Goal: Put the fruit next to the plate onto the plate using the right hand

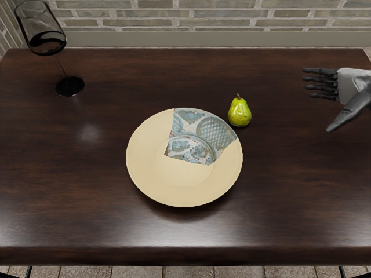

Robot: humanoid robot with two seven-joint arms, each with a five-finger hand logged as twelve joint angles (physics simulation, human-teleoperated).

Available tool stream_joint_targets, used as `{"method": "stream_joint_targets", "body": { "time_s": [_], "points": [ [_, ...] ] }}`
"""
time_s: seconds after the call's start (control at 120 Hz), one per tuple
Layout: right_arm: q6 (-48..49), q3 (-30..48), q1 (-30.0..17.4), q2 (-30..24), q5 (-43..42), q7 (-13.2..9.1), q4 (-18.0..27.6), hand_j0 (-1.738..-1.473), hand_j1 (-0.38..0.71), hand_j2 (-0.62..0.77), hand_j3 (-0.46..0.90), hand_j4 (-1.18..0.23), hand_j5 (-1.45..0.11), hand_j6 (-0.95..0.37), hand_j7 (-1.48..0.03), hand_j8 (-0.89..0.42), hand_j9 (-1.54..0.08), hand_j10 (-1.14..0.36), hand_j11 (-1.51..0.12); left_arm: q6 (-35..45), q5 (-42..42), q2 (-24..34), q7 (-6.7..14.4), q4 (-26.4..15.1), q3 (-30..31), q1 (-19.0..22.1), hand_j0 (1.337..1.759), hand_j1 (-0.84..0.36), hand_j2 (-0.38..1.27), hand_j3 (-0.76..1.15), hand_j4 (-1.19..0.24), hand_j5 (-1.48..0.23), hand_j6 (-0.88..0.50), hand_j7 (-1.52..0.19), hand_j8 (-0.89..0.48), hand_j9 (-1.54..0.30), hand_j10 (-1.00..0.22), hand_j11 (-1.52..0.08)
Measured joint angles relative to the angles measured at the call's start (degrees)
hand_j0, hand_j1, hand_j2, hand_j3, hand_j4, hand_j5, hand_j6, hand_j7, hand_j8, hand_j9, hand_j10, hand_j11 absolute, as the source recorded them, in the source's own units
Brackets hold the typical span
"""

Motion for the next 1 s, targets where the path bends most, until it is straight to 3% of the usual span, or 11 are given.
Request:
{"method": "stream_joint_targets", "body": {
  "time_s": [0.242,0.35,0.633,0.717,0.85,1.0],
  "points": [
    [0.00,-0.20,1.84,9.07,-7.66,-1.58,-1.02,-1.658,-0.35,0.00,0.00,0.00,0.00,0.00,0.00,0.00,0.00,0.00,0.00,0.00,0.00,0.00,0.00,0.00,0.00,-0.07,1.658,0.35,0.00,0.00,0.00,0.00,0.00,0.00,0.00,0.00,0.00,0.00],
    [-4.84,-0.16,0.91,13.36,-12.67,-1.46,-1.20,-1.658,-0.35,0.00,0.00,0.00,0.00,0.00,0.00,0.00,0.00,0.00,0.00,0.00,0.00,0.00,0.00,0.01,0.00,-0.03,1.658,0.35,0.00,0.00,0.00,0.00,0.00,0.00,0.00,0.00,0.00,0.00],
    [-21.58,-0.40,-1.51,16.10,-17.91,-0.98,-1.35,-1.658,-0.35,0.00,0.00,0.00,0.00,0.00,0.00,0.00,0.00,0.00,0.00,0.00,0.00,0.00,0.00,-0.01,0.00,-0.09,1.658,0.35,0.00,0.00,0.00,0.00,0.00,0.00,0.00,0.00,0.00,0.00],
    [-23.66,-0.39,-1.95,17.30,-18.92,-0.90,-1.43,-1.658,-0.29,-0.01,0.00,-0.05,-0.07,-0.05,-0.07,-0.05,-0.07,-0.05,-0.07,0.00,0.00,0.00,0.00,0.00,0.00,-0.04,1.658,0.35,0.00,0.00,0.00,0.00,0.00,0.00,0.00,0.00,0.00,0.00],
    [-24.94,-0.13,-3.28,18.44,-18.37,4.40,-2.49,-1.658,-0.20,-0.02,0.00,-0.13,-0.16,-0.13,-0.16,-0.13,-0.16,-0.13,-0.16,0.00,0.00,0.00,0.00,0.00,0.00,-0.06,1.658,0.35,0.00,0.00,0.00,0.00,0.00,0.00,0.00,0.00,0.00,0.00],
    [-25.50,-0.08,-4.19,21.51,-18.35,8.61,-4.90,-1.658,-0.15,-0.03,0.00,-0.17,-0.22,-0.17,-0.22,-0.17,-0.22,-0.17,-0.22,0.00,0.00,0.00,0.00,0.00,0.01,-0.05,1.658,0.35,0.00,0.00,0.00,0.00,0.00,0.00,0.00,0.00,0.00,0.00]
  ]
}}
